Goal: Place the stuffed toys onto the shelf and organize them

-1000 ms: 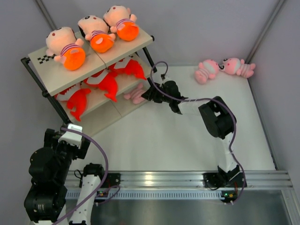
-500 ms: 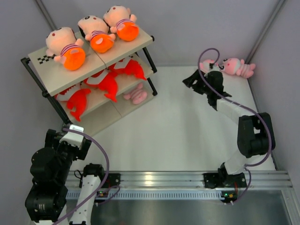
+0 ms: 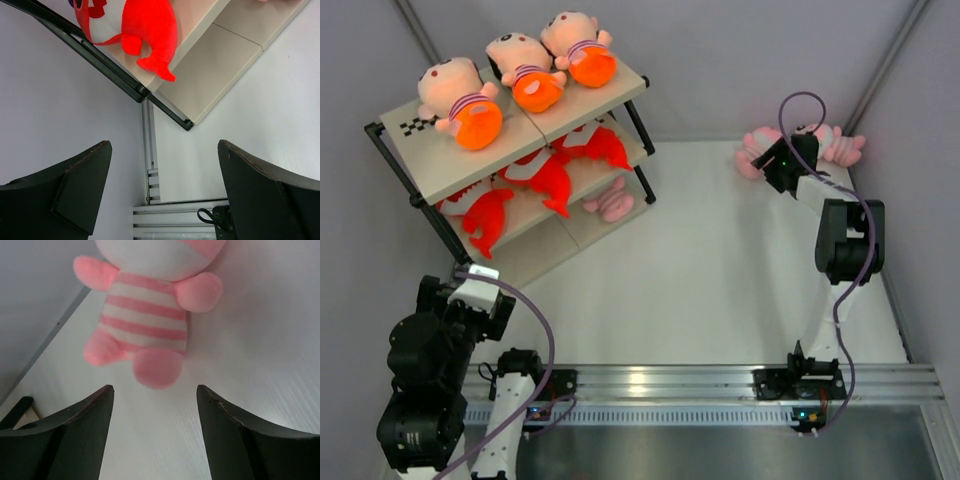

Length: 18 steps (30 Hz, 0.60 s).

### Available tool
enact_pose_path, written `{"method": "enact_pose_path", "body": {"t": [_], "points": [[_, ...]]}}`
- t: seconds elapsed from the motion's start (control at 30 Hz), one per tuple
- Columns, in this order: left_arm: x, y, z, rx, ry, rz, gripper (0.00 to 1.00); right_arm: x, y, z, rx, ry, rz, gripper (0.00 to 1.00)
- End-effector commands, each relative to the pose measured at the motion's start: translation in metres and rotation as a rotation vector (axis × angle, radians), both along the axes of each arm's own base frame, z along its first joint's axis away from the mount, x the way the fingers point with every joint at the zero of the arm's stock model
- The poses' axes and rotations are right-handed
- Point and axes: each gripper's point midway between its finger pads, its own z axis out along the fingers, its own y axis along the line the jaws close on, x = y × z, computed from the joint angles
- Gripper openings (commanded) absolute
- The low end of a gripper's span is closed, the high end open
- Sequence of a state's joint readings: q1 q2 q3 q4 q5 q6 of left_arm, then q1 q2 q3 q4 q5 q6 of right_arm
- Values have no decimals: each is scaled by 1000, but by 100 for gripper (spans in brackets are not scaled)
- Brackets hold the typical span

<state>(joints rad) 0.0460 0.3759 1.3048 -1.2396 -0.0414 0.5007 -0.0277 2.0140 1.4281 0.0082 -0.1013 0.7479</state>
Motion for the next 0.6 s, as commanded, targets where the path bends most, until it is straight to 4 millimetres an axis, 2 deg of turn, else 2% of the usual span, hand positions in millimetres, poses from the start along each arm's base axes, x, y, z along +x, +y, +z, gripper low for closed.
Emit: {"method": "enact_pose_path", "body": {"t": [0.0,0.1,0.23,0.3,0.33,0.37,0.4,0.43,0.47,0.53,0.57], "points": [[6,2,0,9,15,11,93,14,-13,-7,64,34,-96,67],[5,3,-1,12,17,18,93,22,-16,-17,93,51,-134,65],[7,4,-4,18,30,17,93,31,-11,-17,140,50,-142,63],[7,4,-6,19,35,18,93,32,-9,-25,150,78,-146,63],[7,5,-6,20,33,21,93,36,-9,-22,152,74,-147,60],[7,5,-6,23,37,23,93,37,-9,-31,153,94,-146,56],[7,5,-6,24,35,23,93,42,-8,-28,156,89,-140,52],[7,6,-6,27,37,27,93,43,-6,-31,166,99,-135,39],[7,7,-7,29,39,29,93,43,-6,-39,169,114,-134,34],[7,7,-7,30,39,32,93,44,-5,-41,173,115,-132,20],[7,8,-8,32,42,33,93,44,-5,-41,171,110,-128,17]]}}
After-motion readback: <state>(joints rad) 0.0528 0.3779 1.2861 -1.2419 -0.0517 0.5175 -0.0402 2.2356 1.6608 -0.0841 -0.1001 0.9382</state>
